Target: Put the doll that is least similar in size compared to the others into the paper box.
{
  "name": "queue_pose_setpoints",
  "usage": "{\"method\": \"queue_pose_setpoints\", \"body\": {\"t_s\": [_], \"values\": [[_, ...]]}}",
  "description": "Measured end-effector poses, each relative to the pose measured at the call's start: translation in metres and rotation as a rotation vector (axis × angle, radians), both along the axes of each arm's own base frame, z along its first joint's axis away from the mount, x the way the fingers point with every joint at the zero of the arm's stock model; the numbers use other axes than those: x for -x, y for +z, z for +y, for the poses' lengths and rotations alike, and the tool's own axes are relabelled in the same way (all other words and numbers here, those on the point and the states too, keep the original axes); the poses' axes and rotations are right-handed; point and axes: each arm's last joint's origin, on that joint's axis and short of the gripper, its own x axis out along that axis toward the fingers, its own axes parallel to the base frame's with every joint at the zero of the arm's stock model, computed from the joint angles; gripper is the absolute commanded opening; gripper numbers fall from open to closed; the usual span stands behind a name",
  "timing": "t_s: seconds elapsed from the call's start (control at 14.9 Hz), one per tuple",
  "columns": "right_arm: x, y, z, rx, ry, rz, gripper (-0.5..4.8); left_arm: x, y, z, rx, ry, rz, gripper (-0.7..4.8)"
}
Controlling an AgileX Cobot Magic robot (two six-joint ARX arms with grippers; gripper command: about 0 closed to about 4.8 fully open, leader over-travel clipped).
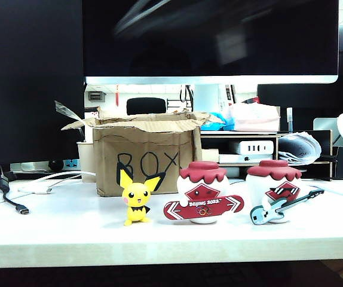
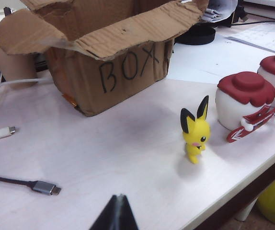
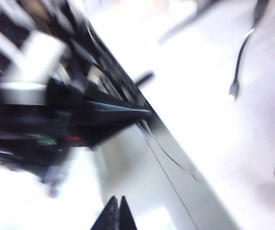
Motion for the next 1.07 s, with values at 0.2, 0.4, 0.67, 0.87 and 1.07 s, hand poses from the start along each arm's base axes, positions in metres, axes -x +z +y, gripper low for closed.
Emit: {"method": "queue_pose_setpoints", "body": {"t_s": [0.2, 0.4, 0.67, 0.87, 1.07], "values": [[-0.020, -0.006, 0.052, 0.289, -0.013, -0.040, 2.99, 0.000, 0.000, 0.000, 0.000, 0.000, 0.000, -0.05], [-0.027, -0.001, 0.081, 0.543, -0.011, -0.180, 4.79, 0.000, 0.000, 0.000, 0.000, 0.000, 0.000, -0.05], [-0.034, -0.006, 0.085, 0.659, -0.022, -0.216, 4.79, 0.000, 0.000, 0.000, 0.000, 0.000, 0.000, -0.05], [-0.046, -0.022, 0.084, 0.723, -0.004, -0.219, 4.79, 0.000, 0.000, 0.000, 0.000, 0.000, 0.000, -0.05], [-0.058, -0.043, 0.085, 0.807, 0.030, -0.249, 4.79, 0.000, 0.000, 0.000, 0.000, 0.000, 0.000, -0.05]]}}
